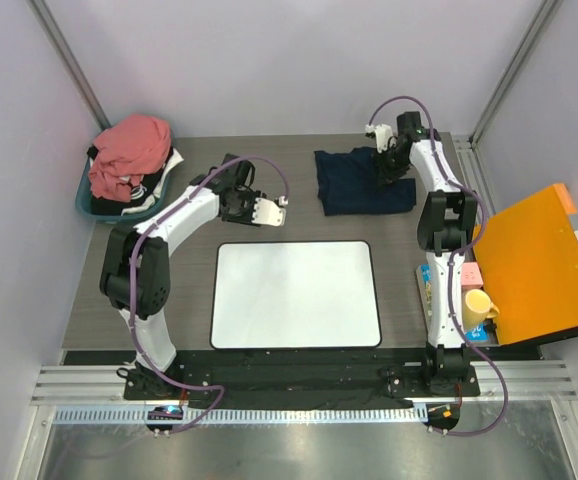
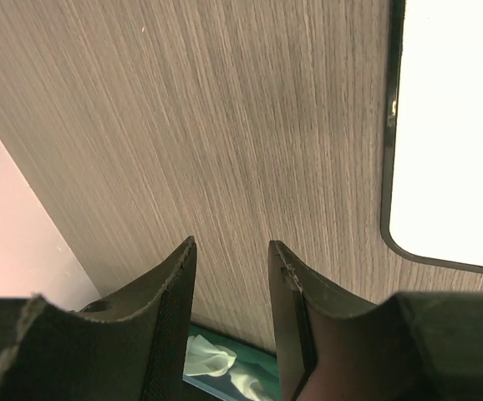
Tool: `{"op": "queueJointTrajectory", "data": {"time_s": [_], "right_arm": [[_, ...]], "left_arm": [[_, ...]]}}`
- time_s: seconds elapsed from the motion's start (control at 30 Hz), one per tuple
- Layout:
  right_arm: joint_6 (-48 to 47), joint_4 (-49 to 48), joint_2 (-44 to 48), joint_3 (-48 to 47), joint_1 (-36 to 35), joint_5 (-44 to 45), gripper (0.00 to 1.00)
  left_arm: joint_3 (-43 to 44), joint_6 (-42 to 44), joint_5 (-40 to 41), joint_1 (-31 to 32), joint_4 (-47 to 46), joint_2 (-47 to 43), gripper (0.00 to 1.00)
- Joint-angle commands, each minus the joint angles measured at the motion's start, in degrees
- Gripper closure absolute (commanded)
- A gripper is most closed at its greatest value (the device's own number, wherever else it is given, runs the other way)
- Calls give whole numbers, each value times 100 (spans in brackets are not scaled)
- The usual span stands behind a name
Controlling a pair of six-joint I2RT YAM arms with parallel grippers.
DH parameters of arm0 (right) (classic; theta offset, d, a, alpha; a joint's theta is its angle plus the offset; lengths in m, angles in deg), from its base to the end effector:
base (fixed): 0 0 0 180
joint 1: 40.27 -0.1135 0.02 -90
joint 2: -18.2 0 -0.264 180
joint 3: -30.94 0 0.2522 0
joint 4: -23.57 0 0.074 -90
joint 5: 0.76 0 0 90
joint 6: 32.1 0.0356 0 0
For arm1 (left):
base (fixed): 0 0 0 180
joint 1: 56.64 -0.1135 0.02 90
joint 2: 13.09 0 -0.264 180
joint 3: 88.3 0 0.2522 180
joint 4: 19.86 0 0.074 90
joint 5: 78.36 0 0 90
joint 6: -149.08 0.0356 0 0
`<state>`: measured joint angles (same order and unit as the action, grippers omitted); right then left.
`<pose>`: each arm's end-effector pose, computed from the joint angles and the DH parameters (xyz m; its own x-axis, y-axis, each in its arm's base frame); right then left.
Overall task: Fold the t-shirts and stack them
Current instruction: Neatly place the folded tshirt to the corner
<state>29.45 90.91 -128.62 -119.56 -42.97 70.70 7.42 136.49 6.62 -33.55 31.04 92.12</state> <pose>0.5393 0.0368 0.1776 -0.6987 -0.4851 -0.5259 -0.5896 0.8067 0.0392 0.3595 -0.1566 0.2315 0.2458 0.9521 -0.1819 0.8744 -0.1367 0.4656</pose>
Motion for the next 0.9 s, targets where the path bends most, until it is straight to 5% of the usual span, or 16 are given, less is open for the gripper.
{"op": "queueJointTrajectory", "data": {"time_s": [0.0,0.77,0.8,0.87], "right_arm": [[-723,-339,5,-194,348,1160,99],[-1488,-2123,22,139,1281,3128,96],[-1488,-2228,48,209,1281,3199,91],[-1497,-2562,92,324,1281,3391,55]], "left_arm": [[128,125,123,-50,152,-299,59],[93,64,124,-182,232,-475,60],[102,73,115,-182,240,-466,60],[128,64,124,-182,223,-431,60]]}}
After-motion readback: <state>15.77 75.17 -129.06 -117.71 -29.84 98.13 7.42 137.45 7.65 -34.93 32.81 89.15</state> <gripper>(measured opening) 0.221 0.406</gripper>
